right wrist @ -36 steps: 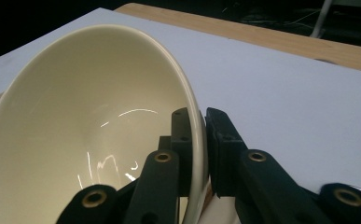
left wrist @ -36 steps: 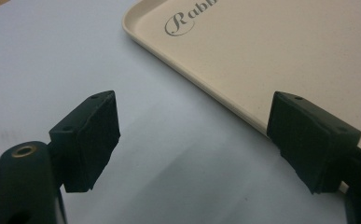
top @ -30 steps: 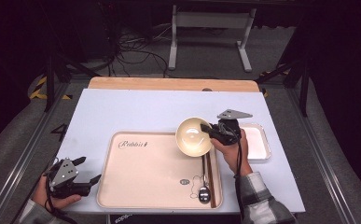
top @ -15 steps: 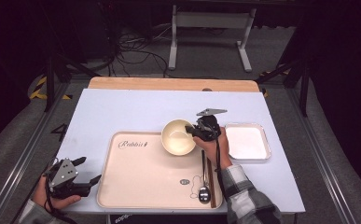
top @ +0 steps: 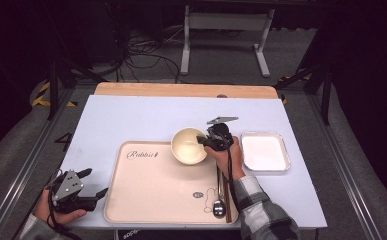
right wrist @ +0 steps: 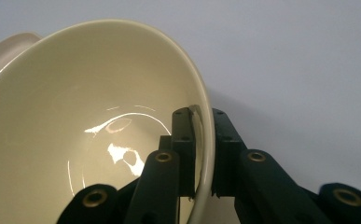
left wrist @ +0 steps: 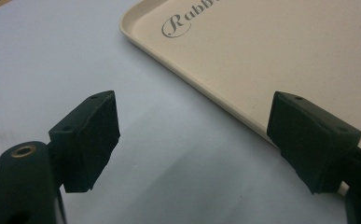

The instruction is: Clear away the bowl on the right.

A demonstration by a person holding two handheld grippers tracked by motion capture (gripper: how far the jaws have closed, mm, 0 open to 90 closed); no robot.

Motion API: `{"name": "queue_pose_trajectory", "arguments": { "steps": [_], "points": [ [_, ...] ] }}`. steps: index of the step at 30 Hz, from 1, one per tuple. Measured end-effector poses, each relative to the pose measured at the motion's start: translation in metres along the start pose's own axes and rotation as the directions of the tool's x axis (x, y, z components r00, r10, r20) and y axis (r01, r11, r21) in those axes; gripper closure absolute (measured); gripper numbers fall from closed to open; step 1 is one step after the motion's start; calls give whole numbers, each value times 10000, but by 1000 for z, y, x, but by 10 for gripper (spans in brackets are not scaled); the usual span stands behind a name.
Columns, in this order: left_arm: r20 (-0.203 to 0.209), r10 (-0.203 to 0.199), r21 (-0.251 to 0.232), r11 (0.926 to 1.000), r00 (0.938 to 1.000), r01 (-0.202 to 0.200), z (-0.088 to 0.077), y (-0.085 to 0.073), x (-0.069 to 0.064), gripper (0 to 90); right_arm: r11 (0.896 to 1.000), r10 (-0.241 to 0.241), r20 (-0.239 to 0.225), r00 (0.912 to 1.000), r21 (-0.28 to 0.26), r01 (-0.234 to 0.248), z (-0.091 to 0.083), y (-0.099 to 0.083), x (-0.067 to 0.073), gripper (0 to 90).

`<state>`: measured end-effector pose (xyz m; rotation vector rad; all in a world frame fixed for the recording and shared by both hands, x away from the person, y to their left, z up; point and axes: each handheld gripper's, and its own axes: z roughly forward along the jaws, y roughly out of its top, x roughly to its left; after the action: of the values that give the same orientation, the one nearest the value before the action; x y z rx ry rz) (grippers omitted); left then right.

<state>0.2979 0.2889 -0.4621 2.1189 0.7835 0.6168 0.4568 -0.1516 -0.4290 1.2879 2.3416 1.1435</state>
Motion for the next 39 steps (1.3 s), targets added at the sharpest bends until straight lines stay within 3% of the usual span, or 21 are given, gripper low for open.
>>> {"name": "queue_pose_trajectory", "arguments": {
  "steps": [5, 10, 21, 24, 27, 33, 39],
  "points": [
    [-29, 13, 18, 10000, 10000, -13, 0, 0, 0, 177, 10000, -11, -89, 10000, 46, 12, 0, 0, 1, 773],
    [-123, -51, -8, 10000, 9999, 51, -1, 0, -1, 178, 9995, -224, -34, 9997, -213, 223, -7, 2, 2, 718],
    [-180, -52, -13, 10000, 9998, 51, -1, -1, 1, 179, 9964, -755, -407, 9963, -408, 738, -16, 3, 2, 613],
    [-149, -129, -10, 9999, 9998, 129, 0, -1, 2, 179, 9919, -1071, -735, 9915, -758, 1015, -27, 4, -2, 593],
    [-69, -164, 45, 9999, 9998, 164, 0, -1, 2, 181, 9884, -1337, -644, 9889, -819, 1282, -37, 4, -5, 578],
    [12, -208, 74, 9998, 9998, 208, 2, 0, 3, 186, 9789, -1683, -910, 9815, -1320, 1557, -60, 2, -11, 551],
    [11, -253, 67, 9997, 9997, 253, 3, 1, 5, 188, 9716, -1930, -696, 9787, -1528, 1807, -81, -5, -17, 534]
  ]
}}
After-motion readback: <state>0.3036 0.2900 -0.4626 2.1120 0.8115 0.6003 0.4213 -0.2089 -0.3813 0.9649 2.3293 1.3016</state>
